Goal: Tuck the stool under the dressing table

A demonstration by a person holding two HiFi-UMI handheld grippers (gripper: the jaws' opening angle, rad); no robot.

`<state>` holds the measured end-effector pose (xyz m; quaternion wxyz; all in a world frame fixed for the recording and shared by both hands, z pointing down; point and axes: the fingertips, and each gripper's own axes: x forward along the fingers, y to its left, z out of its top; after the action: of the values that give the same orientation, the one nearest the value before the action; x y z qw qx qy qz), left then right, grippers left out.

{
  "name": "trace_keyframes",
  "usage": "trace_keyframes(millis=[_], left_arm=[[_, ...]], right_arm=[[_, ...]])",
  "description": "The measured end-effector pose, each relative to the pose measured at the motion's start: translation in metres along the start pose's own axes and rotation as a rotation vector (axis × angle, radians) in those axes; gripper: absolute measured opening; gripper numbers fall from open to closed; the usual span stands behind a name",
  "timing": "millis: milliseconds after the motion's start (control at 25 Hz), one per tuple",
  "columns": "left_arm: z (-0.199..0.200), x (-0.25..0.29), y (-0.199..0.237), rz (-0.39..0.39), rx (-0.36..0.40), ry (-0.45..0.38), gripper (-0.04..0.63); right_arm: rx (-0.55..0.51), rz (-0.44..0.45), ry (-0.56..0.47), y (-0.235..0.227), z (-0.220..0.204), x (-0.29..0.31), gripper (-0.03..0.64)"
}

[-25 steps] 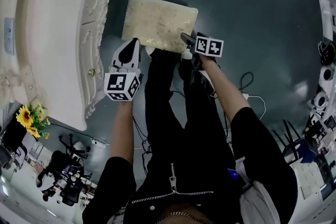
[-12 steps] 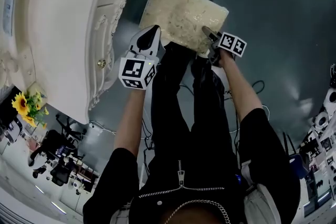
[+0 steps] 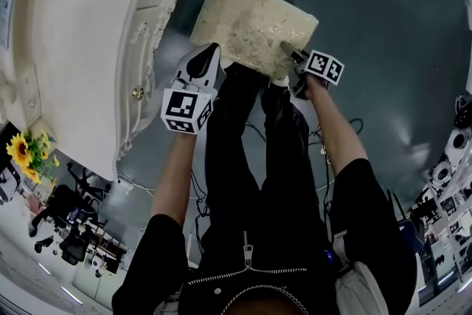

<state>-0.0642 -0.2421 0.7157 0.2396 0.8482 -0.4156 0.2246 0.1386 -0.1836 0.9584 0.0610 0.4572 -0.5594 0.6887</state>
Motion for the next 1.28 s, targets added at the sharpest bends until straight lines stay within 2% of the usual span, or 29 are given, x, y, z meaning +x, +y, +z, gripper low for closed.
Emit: trace_keyframes(millis=[480,1080,1280], left_arm=[[-0.011,-0.011,0.02,0.058,-0.033,-0.028,0.023],[-0.034,-0.035,0.045,0.13,-0.089,-0.035,0.023],[-0.039,-0.042,0.053,0.161,-0.091,-0.036,0.023]], right_arm=[[-0.015,0.1,0.033,0.063,0.002,0.064,0.368],[0.007,0.241,0.043,0.175,0.009,0.165,0.311],[0.032,0.268,0.014,0.212,0.014,0.198,0.298]])
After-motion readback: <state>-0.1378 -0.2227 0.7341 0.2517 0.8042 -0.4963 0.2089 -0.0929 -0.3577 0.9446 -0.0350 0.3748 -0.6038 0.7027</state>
